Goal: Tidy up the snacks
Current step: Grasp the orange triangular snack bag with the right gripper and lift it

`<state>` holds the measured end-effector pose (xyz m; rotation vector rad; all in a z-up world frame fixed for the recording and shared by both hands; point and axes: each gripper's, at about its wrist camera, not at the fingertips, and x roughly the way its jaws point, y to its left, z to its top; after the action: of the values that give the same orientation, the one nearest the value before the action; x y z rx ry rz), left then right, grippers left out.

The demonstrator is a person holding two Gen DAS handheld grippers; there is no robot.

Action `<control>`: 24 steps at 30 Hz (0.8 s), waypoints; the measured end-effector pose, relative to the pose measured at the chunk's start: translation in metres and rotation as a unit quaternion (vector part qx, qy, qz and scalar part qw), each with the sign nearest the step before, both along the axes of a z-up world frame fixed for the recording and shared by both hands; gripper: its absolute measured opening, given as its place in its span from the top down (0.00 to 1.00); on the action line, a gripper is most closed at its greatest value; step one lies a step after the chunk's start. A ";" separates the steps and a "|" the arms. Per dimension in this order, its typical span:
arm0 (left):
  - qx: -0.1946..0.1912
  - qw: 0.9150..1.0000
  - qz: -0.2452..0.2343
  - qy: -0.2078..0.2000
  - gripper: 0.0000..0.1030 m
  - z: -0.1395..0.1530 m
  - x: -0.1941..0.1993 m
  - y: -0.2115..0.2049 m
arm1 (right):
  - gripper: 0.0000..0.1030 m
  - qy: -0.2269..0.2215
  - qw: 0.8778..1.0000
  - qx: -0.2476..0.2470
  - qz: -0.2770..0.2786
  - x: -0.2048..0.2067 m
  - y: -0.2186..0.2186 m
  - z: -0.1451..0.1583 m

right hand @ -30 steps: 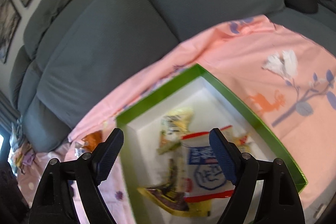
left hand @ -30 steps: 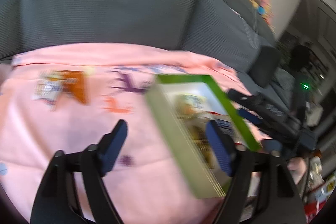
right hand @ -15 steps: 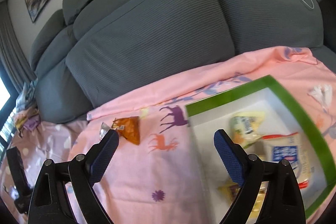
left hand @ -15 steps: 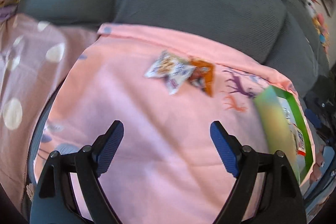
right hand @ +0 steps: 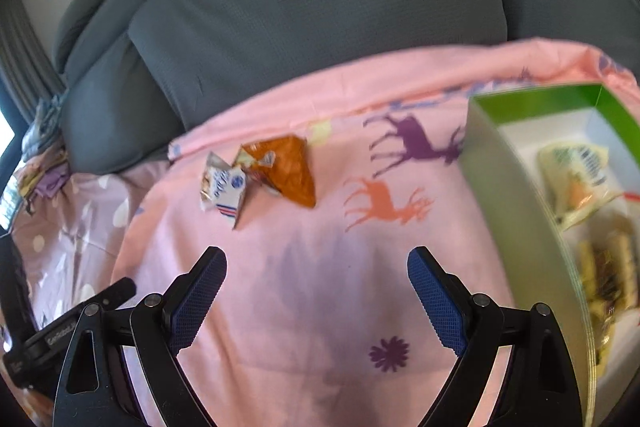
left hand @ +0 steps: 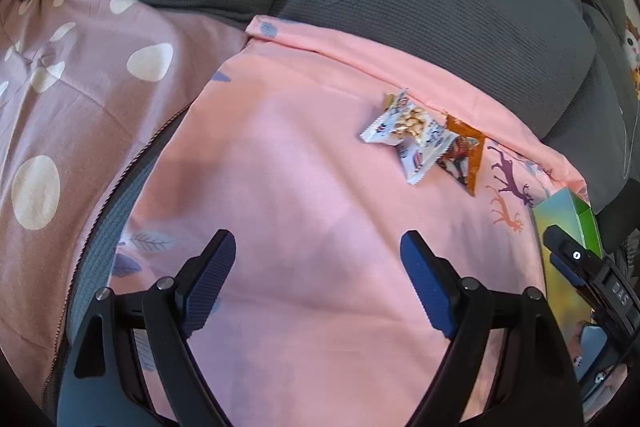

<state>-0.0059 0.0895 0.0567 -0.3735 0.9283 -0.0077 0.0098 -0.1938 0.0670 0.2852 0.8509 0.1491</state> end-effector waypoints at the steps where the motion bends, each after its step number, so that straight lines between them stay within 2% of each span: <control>1: -0.004 1.000 0.004 0.004 0.18 -0.001 0.001 0.004 | 0.11 0.014 1.000 0.007 -0.004 0.005 0.001 -0.003; 4: -0.012 1.000 0.012 0.018 0.18 -0.007 0.006 0.010 | 0.11 0.045 0.999 0.013 -0.014 0.019 0.005 -0.008; 9: -0.003 0.999 0.012 0.037 0.18 -0.013 0.008 0.008 | 0.11 0.061 0.998 0.005 -0.012 0.055 0.027 0.002; 13: 0.007 0.999 0.009 0.035 0.18 -0.013 0.009 0.008 | 0.11 0.066 0.997 0.039 -0.027 0.097 0.039 0.006; 17: 0.002 0.999 0.021 0.037 0.18 -0.014 0.010 0.013 | 0.11 0.097 0.991 0.059 -0.073 0.138 0.043 -0.013; 20: -0.006 0.999 0.020 0.040 0.18 -0.015 0.010 0.016 | 0.11 0.108 0.990 0.077 -0.049 0.149 0.049 -0.026; 22: -0.007 0.999 0.021 0.041 0.18 -0.016 0.010 0.017 | 0.11 0.120 0.990 0.052 -0.051 0.154 0.054 -0.034; 23: -0.006 0.999 0.022 0.042 0.18 -0.016 0.011 0.017 | 0.12 0.122 0.990 0.044 -0.054 0.154 0.055 -0.039; 24: -0.005 0.999 0.022 0.043 0.18 -0.016 0.011 0.016 | 0.20 0.121 0.990 0.050 -0.049 0.153 0.055 -0.042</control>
<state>0.0048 0.1057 0.0404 -0.4050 1.0051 0.0444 0.1624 -0.1393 0.0250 0.4444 1.0690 0.0662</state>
